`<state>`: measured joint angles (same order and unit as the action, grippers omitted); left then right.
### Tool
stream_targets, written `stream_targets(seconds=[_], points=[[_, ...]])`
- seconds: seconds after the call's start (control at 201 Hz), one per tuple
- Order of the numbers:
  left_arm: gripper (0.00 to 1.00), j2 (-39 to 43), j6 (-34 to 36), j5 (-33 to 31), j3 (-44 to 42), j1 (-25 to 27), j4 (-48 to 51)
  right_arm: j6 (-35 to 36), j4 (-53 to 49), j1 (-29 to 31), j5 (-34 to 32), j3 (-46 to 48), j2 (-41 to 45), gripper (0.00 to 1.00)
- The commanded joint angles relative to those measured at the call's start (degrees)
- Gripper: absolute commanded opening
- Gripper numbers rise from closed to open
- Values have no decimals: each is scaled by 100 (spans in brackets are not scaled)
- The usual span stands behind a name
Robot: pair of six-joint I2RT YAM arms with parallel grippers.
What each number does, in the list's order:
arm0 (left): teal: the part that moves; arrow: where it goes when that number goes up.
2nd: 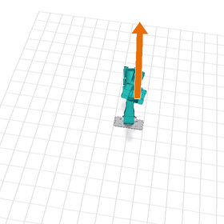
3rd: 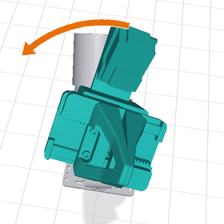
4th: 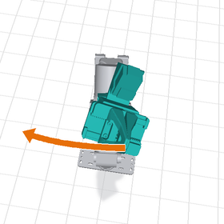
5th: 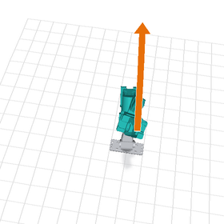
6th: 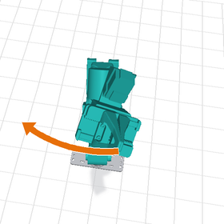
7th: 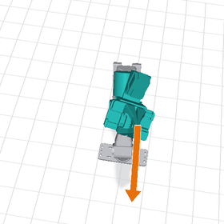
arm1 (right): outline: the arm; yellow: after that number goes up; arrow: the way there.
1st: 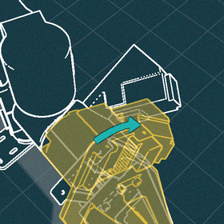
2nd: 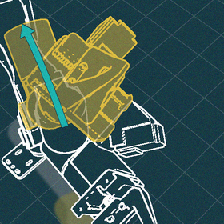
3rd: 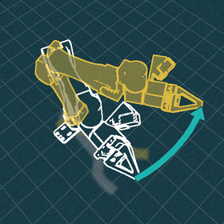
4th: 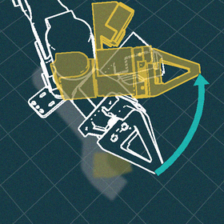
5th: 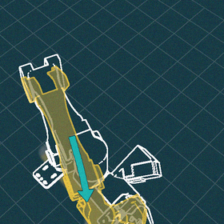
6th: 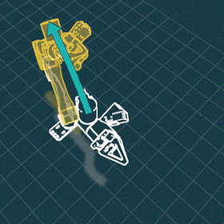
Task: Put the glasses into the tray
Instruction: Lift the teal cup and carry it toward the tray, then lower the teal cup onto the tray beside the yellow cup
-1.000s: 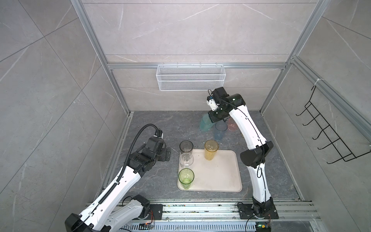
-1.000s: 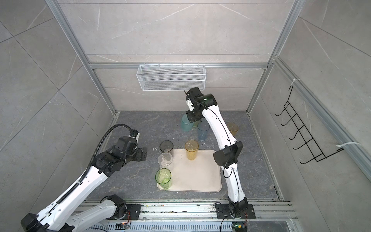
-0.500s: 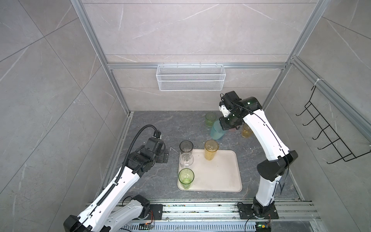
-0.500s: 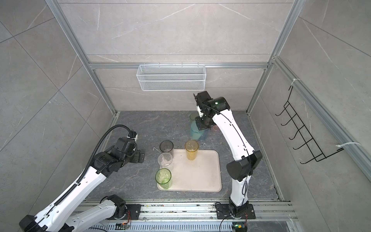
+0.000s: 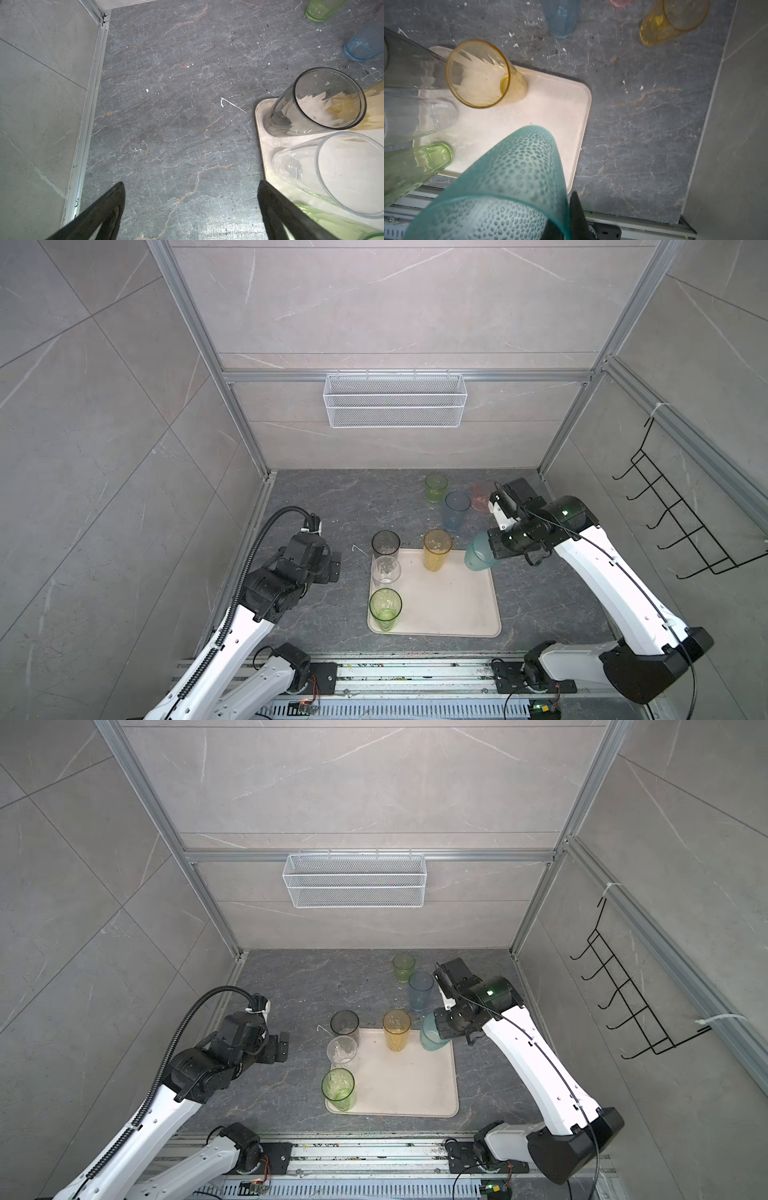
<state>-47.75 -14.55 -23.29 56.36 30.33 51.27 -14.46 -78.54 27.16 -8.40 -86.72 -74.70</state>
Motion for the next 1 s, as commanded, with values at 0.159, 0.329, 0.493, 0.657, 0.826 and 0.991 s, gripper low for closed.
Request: stream_targets(seconds=[0.159,0.329,0.493,0.657,0.826,0.991], points=[[99,-120,-99,168,201,-44,54,-682,638,484,-210,1235,582,0],[100,-137,-106,187,192,-92,40,-1126,1113,966,-384,1806,692,0],[99,-146,-108,211,183,-154,15,-1478,1623,1240,-390,2221,552,0],[100,-167,-112,238,182,-194,14,-1763,2086,1538,-349,2485,293,0],[99,-189,-118,289,177,-216,6,-1929,2347,1772,-352,2559,33,0],[99,-212,-113,357,185,-279,-19,-2047,2391,1866,-434,2523,-137,0]])
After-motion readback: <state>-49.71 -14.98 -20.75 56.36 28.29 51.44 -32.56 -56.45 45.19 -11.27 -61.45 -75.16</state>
